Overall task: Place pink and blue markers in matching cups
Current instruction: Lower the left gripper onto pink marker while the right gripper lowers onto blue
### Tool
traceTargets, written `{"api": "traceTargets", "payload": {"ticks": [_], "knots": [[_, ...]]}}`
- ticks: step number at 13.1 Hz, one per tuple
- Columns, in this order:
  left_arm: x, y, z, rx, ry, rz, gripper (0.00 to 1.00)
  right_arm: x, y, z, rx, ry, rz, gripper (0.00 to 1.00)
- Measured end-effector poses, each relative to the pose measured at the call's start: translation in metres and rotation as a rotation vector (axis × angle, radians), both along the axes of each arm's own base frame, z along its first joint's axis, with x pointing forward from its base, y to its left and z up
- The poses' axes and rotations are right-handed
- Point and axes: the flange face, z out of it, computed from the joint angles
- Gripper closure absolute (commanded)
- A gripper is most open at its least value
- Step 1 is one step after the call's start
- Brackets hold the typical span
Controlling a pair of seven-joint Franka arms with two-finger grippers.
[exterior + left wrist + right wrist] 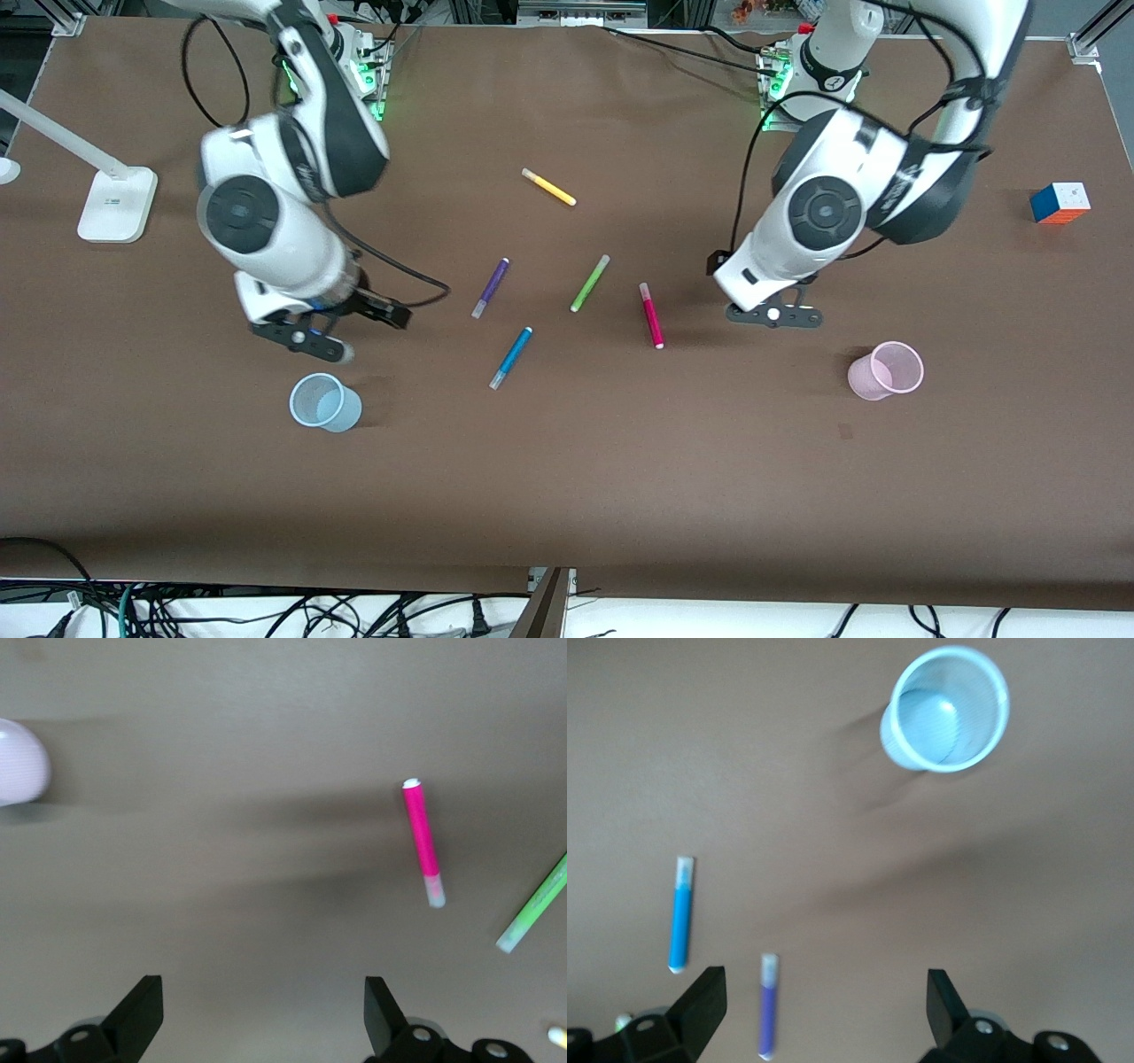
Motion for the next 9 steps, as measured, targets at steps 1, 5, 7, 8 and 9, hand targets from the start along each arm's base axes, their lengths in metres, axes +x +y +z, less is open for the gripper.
{"api": "traceTargets", "payload": {"ticks": [1,5,7,8,9], "knots": [[-0.007,-0.009,-0.012,-0.010,-0.014,0.010,0.00,0.001,0.012,-0.014,-0.004,-0.002,-0.037,0.01],[-0.037,-0.045,-0.052,-0.036,-0.053,0.049,0.00,0.010,0.068,-0.070,-0.018,0.011,-0.197,0.01],[-0.045,-0.062,-0.076,-0.069,-0.070,0.051,0.00,0.016,0.095,-0.101,-0.006,-0.014,-0.243,0.01],[-0.047,-0.069,-0.088,-0.090,-0.079,0.050,0.00,0.019,0.104,-0.116,0.007,-0.035,-0.253,0.01],[-0.049,-0.076,-0.102,-0.110,-0.083,0.049,0.00,0.021,0.112,-0.132,0.016,-0.050,-0.254,0.01]]}}
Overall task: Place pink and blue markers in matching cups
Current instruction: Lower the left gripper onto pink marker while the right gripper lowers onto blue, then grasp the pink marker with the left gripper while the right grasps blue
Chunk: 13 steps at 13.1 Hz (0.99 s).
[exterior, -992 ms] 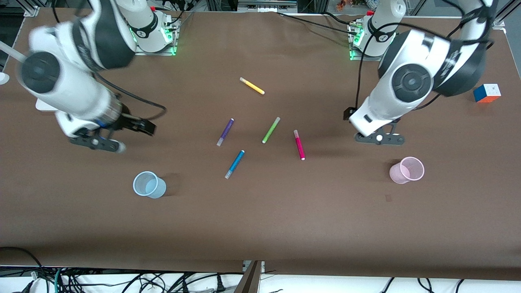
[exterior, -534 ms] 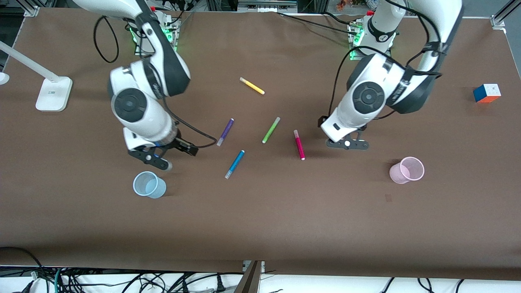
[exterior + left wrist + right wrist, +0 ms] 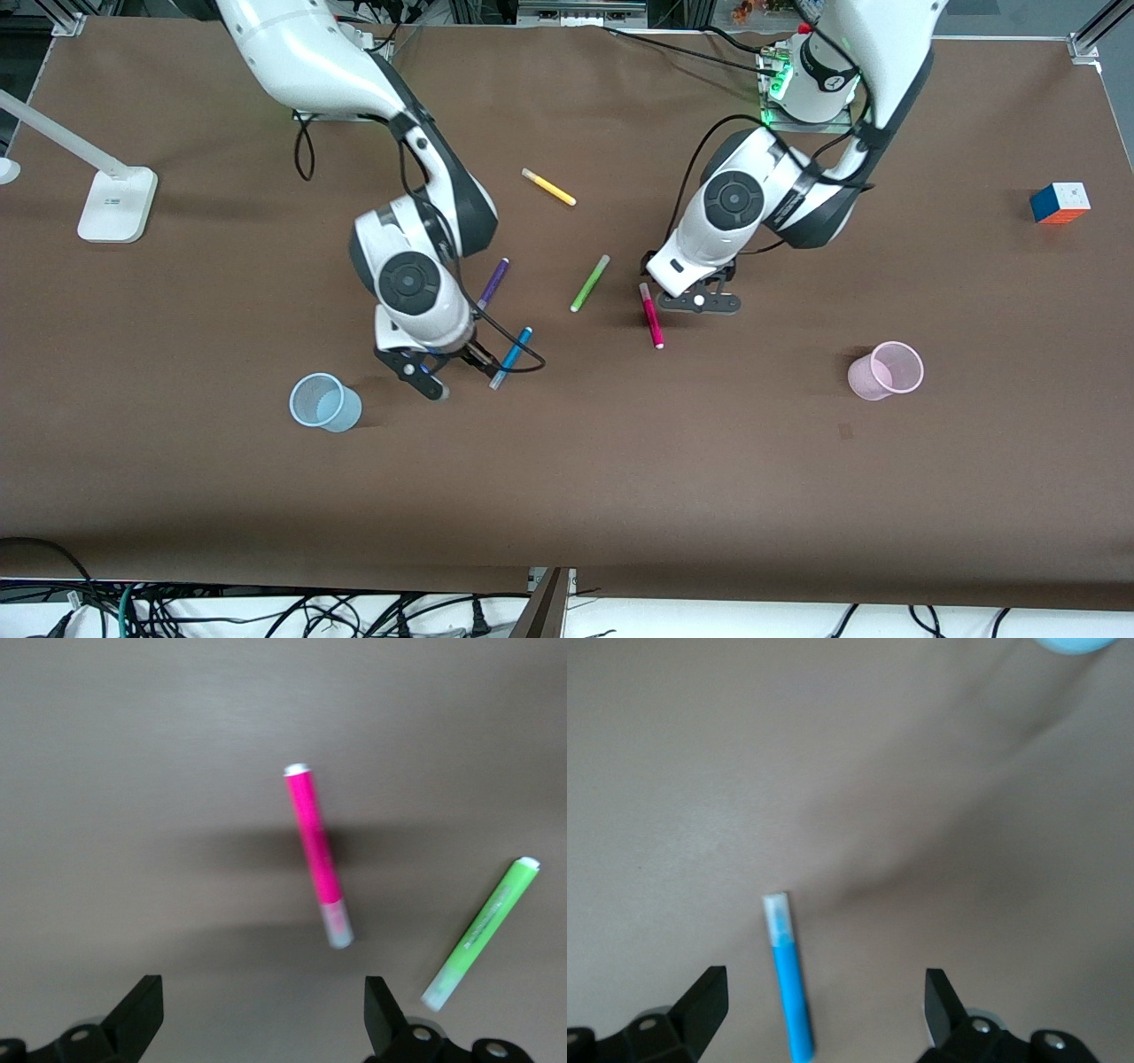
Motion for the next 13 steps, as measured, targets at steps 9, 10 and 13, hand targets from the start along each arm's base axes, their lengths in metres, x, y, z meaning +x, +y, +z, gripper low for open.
{"api": "traceTargets", "payload": {"ticks": [9,10,13], "knots": [[-0.026,-0.039,-0.076,0.004,-0.036,-0.012,0.17,-0.016,0.038,-0.066,0.015,-0.037,0.054,0.09],[-0.026,-0.039,-0.079,0.015,-0.042,-0.019,0.27,-0.018,0.040,-0.069,0.014,-0.035,0.060,0.10],[-0.026,-0.037,-0.083,0.023,-0.043,-0.022,0.52,-0.019,0.040,-0.075,0.008,-0.028,0.068,0.42]]}}
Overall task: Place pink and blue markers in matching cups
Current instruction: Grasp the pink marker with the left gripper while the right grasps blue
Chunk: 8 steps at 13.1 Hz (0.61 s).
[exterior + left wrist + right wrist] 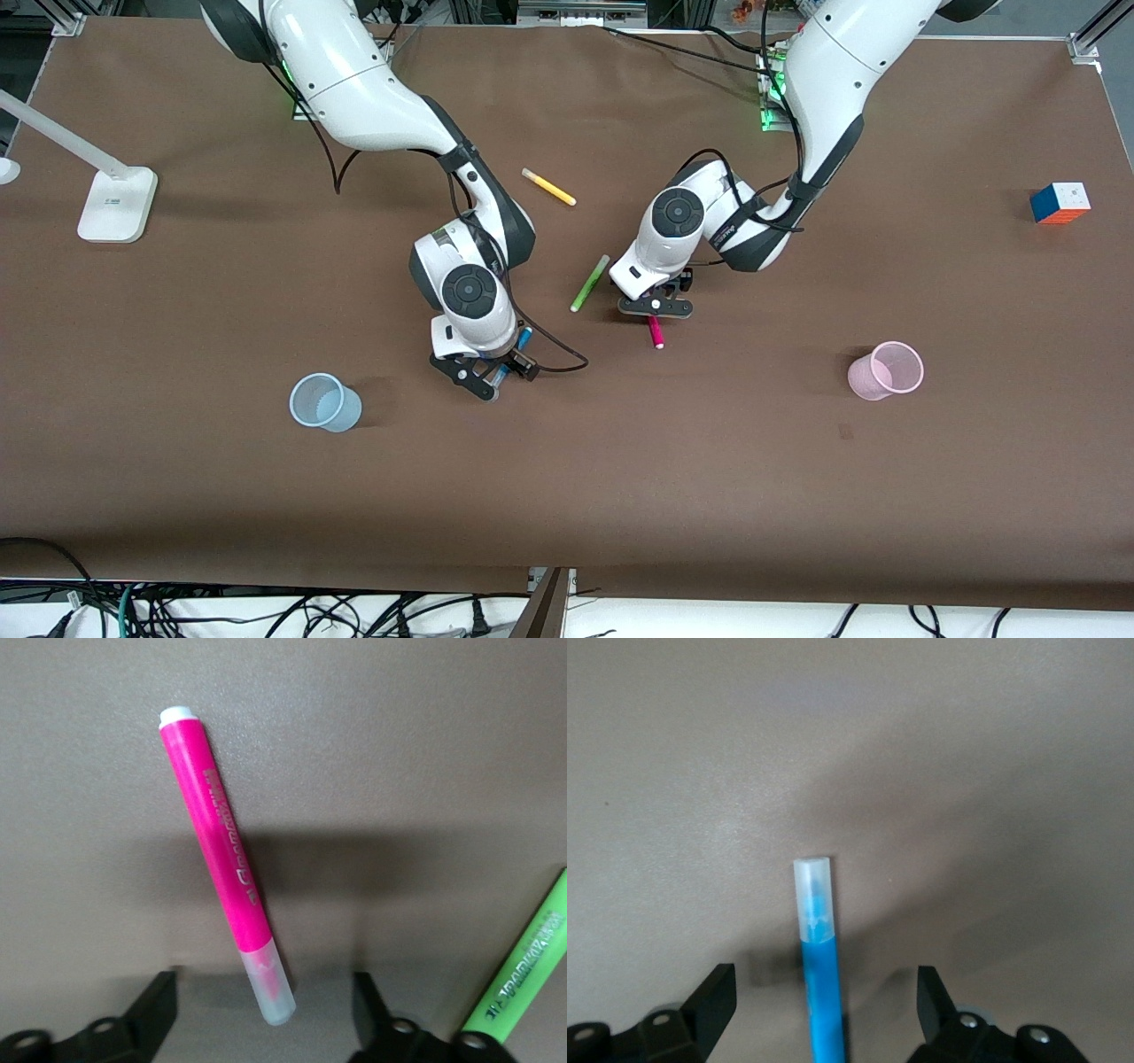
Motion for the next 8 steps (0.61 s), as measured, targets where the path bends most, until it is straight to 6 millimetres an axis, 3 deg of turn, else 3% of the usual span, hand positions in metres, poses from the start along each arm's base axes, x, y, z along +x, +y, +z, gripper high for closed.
{"api": "traceTargets", "payload": {"ticks": [1,2,3,4,7,8], "knots": [[0.000,0.000,0.000,0.000,0.000,0.000,0.63,0.000,0.000,-0.002,-0.002,0.002,0.010,0.73],[0.001,0.000,0.001,-0.001,-0.001,0.001,0.67,-0.001,-0.001,-0.004,-0.004,0.004,0.024,0.91],[0.002,0.000,0.001,-0.002,-0.003,0.001,0.68,-0.001,-0.001,-0.005,-0.005,0.004,0.038,1.00],[0.003,-0.001,0.002,-0.003,-0.006,0.002,0.68,0.000,-0.001,-0.003,-0.004,0.001,0.057,1.00],[0.004,0.000,0.003,-0.003,-0.007,0.008,0.84,0.006,-0.004,0.001,-0.003,-0.007,0.102,1.00],[0.005,0.001,0.003,-0.003,-0.007,0.011,0.85,0.011,-0.010,0.005,0.001,0.000,0.109,1.00]]}}
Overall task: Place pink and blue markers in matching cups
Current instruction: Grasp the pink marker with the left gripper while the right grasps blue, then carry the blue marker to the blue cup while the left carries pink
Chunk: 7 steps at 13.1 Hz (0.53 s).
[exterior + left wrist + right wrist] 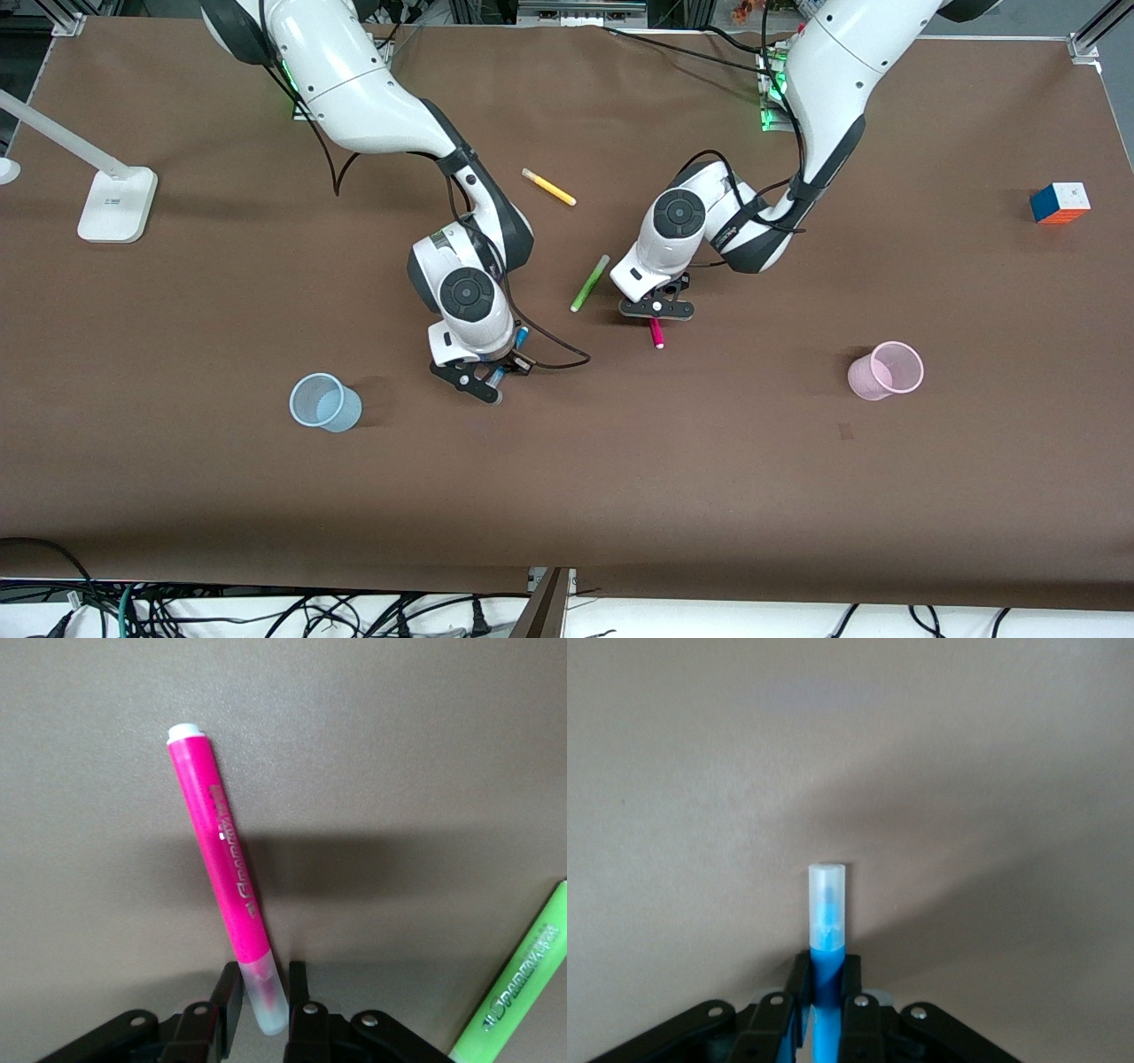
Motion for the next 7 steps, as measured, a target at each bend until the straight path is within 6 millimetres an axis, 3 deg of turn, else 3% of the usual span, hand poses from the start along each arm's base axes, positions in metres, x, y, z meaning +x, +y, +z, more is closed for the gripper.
{"api": "traceTargets", "payload": {"ticks": [2,4,7], "knots": [[0.003,0.002,0.003,0.003,-0.002,0.005,0.86,0.014,-0.025,0.020,0.027,0.064,0.021,1.00],[0.009,0.005,0.012,0.045,0.020,0.007,0.87,0.033,-0.063,0.060,0.075,0.117,0.037,1.00],[0.029,0.014,0.052,0.157,0.078,-0.031,0.87,0.052,-0.129,0.119,0.105,0.166,0.057,1.00]]}}
